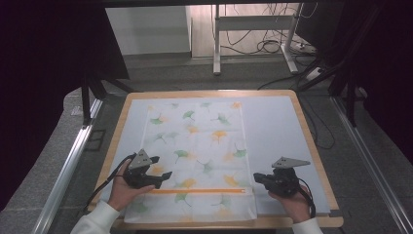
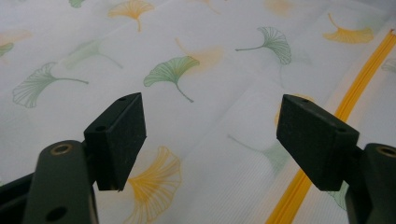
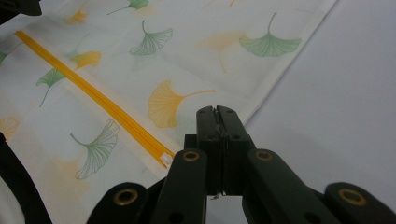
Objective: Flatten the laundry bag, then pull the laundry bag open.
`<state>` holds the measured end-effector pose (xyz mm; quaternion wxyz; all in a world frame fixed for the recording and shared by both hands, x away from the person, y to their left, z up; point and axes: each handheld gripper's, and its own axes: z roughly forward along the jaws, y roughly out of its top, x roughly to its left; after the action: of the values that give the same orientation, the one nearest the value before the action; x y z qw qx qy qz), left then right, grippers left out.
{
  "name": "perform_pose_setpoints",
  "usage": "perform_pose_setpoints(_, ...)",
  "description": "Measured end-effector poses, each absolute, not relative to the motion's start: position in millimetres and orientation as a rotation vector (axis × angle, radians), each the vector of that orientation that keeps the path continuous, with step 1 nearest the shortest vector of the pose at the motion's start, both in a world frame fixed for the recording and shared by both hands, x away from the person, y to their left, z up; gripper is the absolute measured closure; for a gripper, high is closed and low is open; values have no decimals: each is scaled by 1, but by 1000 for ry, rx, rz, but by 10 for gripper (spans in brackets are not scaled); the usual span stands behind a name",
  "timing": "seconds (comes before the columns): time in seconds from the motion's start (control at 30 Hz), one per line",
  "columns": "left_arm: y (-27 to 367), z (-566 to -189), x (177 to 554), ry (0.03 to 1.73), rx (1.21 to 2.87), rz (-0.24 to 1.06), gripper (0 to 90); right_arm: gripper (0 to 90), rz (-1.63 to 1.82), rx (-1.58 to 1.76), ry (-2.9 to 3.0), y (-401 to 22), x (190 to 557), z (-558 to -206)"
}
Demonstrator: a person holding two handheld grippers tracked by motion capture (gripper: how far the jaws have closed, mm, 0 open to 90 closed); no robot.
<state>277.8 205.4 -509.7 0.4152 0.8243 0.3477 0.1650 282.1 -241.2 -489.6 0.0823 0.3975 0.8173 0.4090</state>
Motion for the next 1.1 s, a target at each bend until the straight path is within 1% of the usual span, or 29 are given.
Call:
perform_pose_setpoints(0.3, 182, -506, 279, 809, 2102, 394, 239, 884, 1214, 1168, 2464, -239, 269, -492)
perform_pose_setpoints(0.57, 161, -504, 281, 765, 2114, 374, 239, 883, 1231, 1193, 2457, -243, 271, -494)
perform_pose_setpoints(0.67, 158, -505, 284, 772, 2099, 340, 241, 883, 1232, 1198, 2456, -245, 270, -493)
perform_pose_setpoints(0.87, 157, -506, 290, 788, 2086, 323, 245, 883, 1231, 1195, 2457, -246, 265, -493)
perform_pose_setpoints(0.97, 152, -504, 287, 759, 2110, 352, 250, 883, 1226, 1193, 2462, -244, 262, -494)
perform_pose_setpoints(1.1, 143, -503, 285, 729, 2116, 344, 251, 883, 1231, 1185, 2466, -245, 254, -494)
